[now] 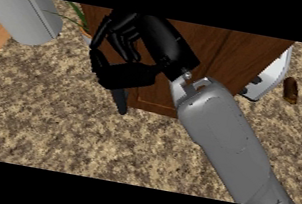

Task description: Pick up the wine, place it into the cabinet and close the cabinet

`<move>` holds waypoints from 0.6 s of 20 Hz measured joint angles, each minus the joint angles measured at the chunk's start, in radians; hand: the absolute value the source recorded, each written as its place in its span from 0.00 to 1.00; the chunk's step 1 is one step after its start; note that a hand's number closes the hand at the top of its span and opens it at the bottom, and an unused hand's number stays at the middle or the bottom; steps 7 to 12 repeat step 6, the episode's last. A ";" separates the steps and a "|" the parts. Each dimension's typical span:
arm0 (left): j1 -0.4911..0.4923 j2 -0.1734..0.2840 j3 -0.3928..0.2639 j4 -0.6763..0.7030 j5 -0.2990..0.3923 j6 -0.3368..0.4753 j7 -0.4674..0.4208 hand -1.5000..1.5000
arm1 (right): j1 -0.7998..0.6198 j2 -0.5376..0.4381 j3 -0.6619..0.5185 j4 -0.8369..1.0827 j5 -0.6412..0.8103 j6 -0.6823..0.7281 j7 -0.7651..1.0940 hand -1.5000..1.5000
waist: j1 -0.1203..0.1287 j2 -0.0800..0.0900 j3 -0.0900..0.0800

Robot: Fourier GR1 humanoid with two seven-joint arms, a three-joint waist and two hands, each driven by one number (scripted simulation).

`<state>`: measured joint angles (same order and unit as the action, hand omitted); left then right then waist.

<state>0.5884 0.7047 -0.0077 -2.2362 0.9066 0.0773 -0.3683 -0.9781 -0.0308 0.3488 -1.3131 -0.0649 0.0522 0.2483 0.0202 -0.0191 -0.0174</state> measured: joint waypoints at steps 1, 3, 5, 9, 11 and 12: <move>-0.010 -0.005 -0.010 0.005 -0.004 0.006 0.003 0.00 | -0.001 -0.003 0.000 0.007 0.002 0.006 -0.018 1.00 | 0.001 -0.001 -0.001; -0.036 -0.021 -0.039 0.019 -0.023 0.023 0.003 0.00 | -0.006 -0.005 0.001 0.021 0.002 0.018 -0.040 1.00 | 0.000 -0.002 -0.003; -0.058 -0.031 -0.056 0.034 -0.039 0.034 0.003 0.00 | -0.012 -0.007 -0.001 0.034 0.001 0.026 -0.054 1.00 | 0.001 -0.003 -0.004; -0.071 -0.037 -0.069 0.042 -0.048 0.038 0.003 0.00 | -0.014 -0.007 -0.001 0.041 0.003 0.030 -0.068 1.00 | 0.001 -0.003 -0.004; -0.071 -0.037 -0.069 0.042 -0.048 0.038 0.003 0.00 | -0.014 -0.007 -0.001 0.041 0.003 0.030 -0.068 1.00 | 0.001 -0.003 -0.004; -0.071 -0.037 -0.069 0.042 -0.048 0.038 0.003 0.00 | -0.014 -0.007 -0.001 0.041 0.003 0.030 -0.068 1.00 | 0.001 -0.003 -0.004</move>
